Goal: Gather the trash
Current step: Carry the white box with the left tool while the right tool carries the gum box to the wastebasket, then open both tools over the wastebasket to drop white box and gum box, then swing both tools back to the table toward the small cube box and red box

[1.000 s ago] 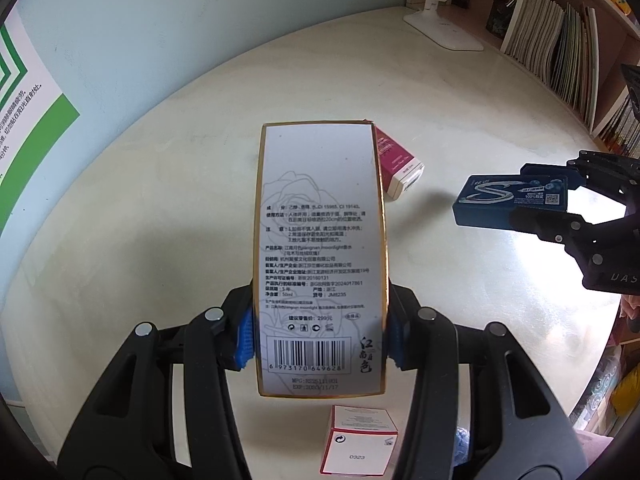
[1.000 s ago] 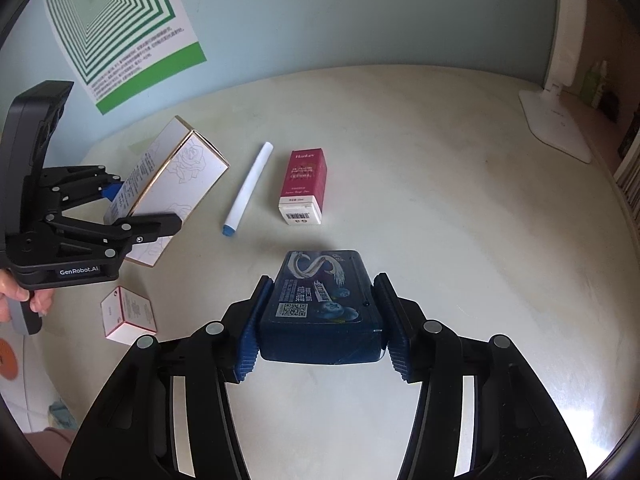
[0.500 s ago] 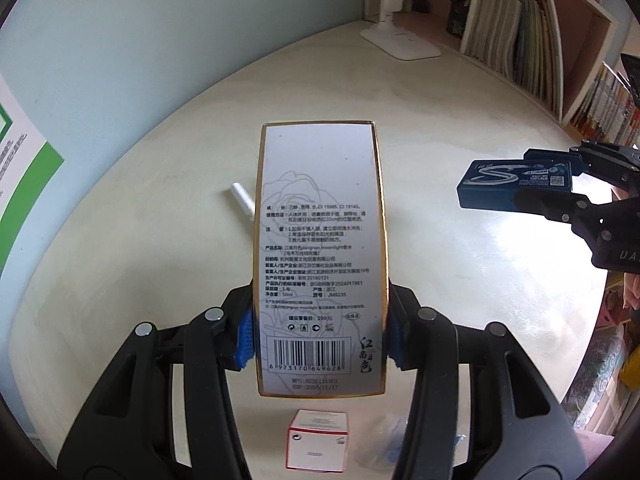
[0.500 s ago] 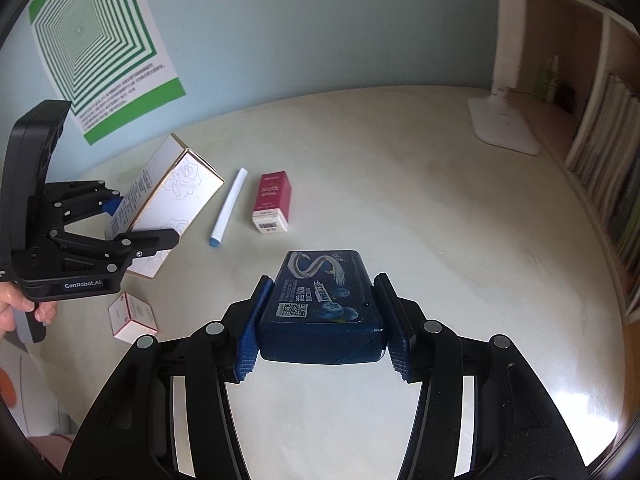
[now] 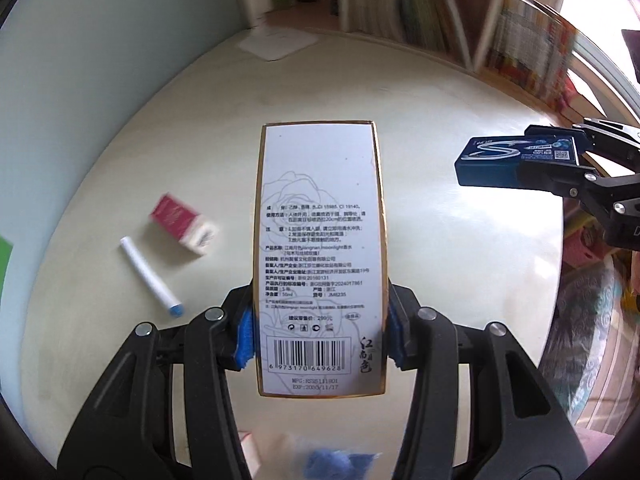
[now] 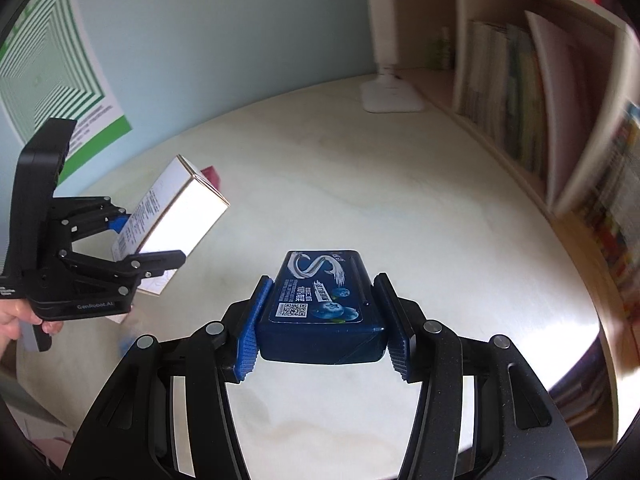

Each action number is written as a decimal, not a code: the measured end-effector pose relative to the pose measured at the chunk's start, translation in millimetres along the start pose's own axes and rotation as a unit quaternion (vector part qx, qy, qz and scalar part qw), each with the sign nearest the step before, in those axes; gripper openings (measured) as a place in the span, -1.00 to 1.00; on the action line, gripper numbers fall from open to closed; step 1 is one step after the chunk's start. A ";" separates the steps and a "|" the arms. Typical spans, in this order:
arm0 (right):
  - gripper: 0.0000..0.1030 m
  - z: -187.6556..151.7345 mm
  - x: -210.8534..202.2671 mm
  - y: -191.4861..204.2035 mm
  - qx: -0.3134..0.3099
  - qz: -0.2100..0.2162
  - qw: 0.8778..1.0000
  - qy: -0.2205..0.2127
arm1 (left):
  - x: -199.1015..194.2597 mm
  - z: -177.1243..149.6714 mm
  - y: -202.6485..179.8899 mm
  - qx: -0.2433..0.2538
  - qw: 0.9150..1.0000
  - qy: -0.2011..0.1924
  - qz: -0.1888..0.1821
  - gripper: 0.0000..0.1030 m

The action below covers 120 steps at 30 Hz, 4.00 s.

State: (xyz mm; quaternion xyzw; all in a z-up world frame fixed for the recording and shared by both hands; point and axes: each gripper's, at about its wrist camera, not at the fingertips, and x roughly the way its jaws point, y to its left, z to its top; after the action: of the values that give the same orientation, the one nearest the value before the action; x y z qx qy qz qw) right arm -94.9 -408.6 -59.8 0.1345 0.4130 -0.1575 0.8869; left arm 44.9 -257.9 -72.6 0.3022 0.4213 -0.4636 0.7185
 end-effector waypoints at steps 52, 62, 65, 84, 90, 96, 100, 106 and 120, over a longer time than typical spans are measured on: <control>0.02 -452.1 -194.9 -152.7 0.389 -0.136 0.911 0.028 | 60.4 -126.1 -474.1 0.383 0.901 0.125 -0.158 -0.10; 0.02 -485.1 -176.7 -162.5 0.424 -0.122 0.897 0.040 | 82.5 -144.0 -494.9 0.400 0.889 0.152 -0.159 -0.10; 0.02 -491.4 -172.5 -164.9 0.430 -0.119 0.894 0.043 | 89.4 -149.3 -499.8 0.402 0.887 0.161 -0.161 -0.10; 0.37 -505.4 -174.8 -187.7 0.478 -0.106 0.871 0.026 | 100.5 -149.7 -509.0 0.413 0.885 0.156 -0.149 0.49; 0.37 -504.9 -175.1 -189.6 0.480 -0.106 0.870 0.027 | 100.0 -145.6 -505.5 0.406 0.889 0.154 -0.146 0.49; 0.39 -502.7 -175.5 -189.4 0.478 -0.106 0.872 0.029 | 100.6 -143.5 -502.2 0.400 0.891 0.155 -0.145 0.49; 0.45 -501.6 -176.7 -189.7 0.477 -0.107 0.872 0.028 | 99.1 -143.1 -500.5 0.396 0.893 0.155 -0.146 0.49; 0.51 -493.0 -181.8 -188.6 0.467 -0.111 0.877 0.028 | 88.4 -135.7 -491.5 0.385 0.899 0.147 -0.148 0.55; 0.69 -408.0 -191.8 -178.7 0.387 -0.083 0.918 0.000 | 35.2 -77.4 -406.5 0.299 0.944 0.075 -0.115 0.83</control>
State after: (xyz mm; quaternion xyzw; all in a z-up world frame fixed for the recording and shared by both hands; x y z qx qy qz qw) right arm -563.1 -389.4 -184.6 0.4319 0.3298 -0.3783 0.7494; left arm -347.1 -366.0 -157.3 0.4864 0.3478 -0.6236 0.5036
